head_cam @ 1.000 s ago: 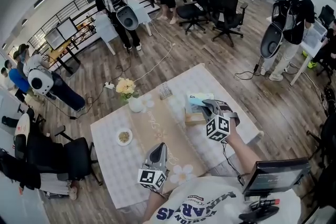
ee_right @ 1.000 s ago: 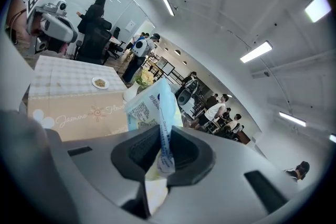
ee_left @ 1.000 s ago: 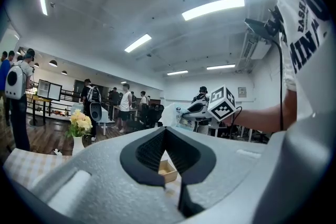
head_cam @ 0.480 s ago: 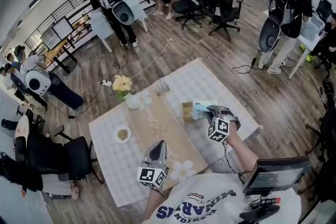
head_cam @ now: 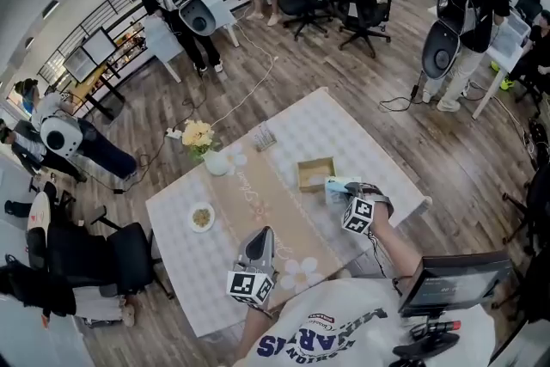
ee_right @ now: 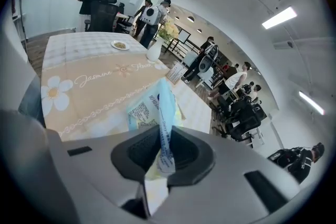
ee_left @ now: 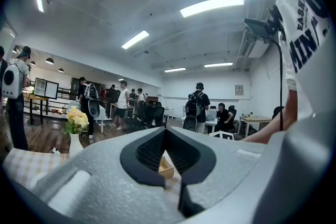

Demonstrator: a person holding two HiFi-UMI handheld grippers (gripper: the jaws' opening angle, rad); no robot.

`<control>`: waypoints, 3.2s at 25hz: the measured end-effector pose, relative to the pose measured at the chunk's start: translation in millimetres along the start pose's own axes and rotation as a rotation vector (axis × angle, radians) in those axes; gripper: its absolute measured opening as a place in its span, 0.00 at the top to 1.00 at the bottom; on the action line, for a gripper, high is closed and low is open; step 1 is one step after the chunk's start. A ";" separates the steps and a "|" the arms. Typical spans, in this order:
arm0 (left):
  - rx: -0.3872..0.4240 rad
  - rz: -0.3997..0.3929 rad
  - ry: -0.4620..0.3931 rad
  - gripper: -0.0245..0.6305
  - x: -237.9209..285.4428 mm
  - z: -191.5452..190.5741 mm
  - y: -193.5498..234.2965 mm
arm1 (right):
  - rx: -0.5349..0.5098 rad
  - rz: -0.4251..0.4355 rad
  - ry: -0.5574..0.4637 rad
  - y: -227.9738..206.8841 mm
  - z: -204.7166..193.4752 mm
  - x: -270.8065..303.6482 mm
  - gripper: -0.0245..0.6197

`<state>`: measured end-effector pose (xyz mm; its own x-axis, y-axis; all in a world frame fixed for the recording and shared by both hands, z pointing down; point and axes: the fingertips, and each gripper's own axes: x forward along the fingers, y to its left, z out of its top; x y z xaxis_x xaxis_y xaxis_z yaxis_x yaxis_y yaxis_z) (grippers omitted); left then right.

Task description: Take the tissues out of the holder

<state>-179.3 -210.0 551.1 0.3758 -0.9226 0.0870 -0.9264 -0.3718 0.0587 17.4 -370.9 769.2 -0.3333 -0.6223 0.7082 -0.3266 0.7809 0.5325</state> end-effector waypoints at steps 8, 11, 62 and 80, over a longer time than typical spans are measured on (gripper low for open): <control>0.002 0.012 0.007 0.96 -3.9 -1.7 1.3 | -0.029 0.064 0.072 37.6 -36.7 27.7 0.88; 0.000 0.019 0.009 0.96 -6.8 -0.1 1.9 | -0.049 0.078 0.094 47.7 -44.5 31.8 0.88; -0.011 -0.128 0.045 0.96 10.0 -21.4 -26.8 | -0.009 0.500 0.327 247.9 -132.3 -27.7 0.74; -0.011 -0.058 0.040 0.96 -13.9 -15.2 -0.3 | -0.079 0.433 0.339 216.9 -114.4 13.8 0.74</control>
<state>-183.8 -195.5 565.0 0.4296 -0.8947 0.1225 -0.9029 -0.4232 0.0756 43.1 -204.0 947.5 -0.1145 -0.2010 0.9729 -0.1516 0.9714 0.1829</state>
